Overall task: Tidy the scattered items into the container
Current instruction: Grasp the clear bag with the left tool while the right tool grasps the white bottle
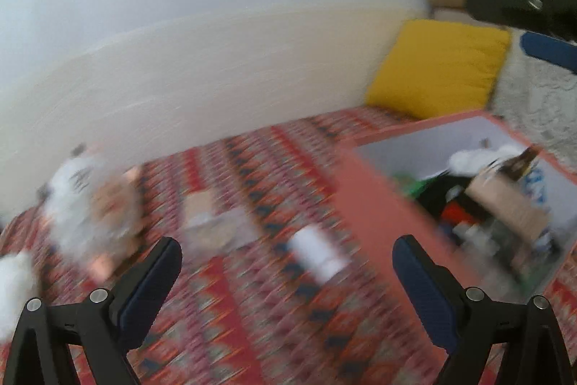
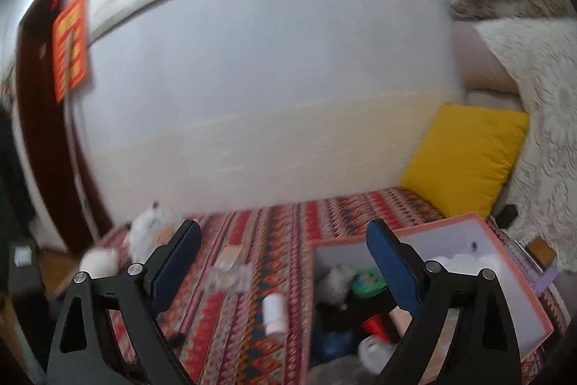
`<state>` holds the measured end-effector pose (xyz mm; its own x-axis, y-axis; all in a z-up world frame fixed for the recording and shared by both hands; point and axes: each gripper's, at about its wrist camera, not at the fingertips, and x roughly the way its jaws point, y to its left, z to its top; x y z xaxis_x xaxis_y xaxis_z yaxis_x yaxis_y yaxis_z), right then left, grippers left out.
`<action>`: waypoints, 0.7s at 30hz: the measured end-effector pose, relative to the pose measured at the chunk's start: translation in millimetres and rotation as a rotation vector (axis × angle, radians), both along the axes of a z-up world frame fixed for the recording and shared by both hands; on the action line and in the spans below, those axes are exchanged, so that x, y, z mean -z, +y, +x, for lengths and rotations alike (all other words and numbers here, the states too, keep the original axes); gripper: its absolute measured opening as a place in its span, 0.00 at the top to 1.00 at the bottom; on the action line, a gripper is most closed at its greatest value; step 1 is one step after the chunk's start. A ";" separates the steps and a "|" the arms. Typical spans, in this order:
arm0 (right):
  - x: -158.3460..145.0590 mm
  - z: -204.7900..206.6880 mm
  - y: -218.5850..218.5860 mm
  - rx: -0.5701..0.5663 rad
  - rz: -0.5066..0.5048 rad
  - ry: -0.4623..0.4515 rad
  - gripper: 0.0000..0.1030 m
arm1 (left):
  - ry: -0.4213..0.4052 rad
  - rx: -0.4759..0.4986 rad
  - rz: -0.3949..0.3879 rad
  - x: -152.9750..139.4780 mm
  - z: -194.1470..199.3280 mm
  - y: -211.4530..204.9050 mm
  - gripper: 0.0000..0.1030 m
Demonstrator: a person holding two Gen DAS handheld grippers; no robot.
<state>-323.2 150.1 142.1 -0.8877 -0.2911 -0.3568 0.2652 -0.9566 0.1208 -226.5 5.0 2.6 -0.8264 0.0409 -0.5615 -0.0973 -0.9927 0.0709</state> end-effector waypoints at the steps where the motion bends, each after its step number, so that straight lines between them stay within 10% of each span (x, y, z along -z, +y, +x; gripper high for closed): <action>1: 9.9 3.8 -15.1 -0.027 0.014 -0.019 0.08 | -0.013 -0.034 0.003 7.7 7.1 -20.6 0.05; 9: 106.1 -20.2 -111.9 -0.161 0.143 -0.260 0.11 | -0.135 -0.263 0.070 69.9 40.5 -154.4 0.05; 21: 164.0 -96.1 -123.7 -0.107 0.340 -0.370 0.18 | -0.211 -0.146 0.117 103.5 -50.2 -123.3 0.05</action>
<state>-419.3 26.4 -21.9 -0.6552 -0.1867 -0.7320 0.3624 -0.9279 -0.0877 -276.8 -118.3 -100.9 -0.6935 0.0043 -0.7205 0.0472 -0.9976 -0.0514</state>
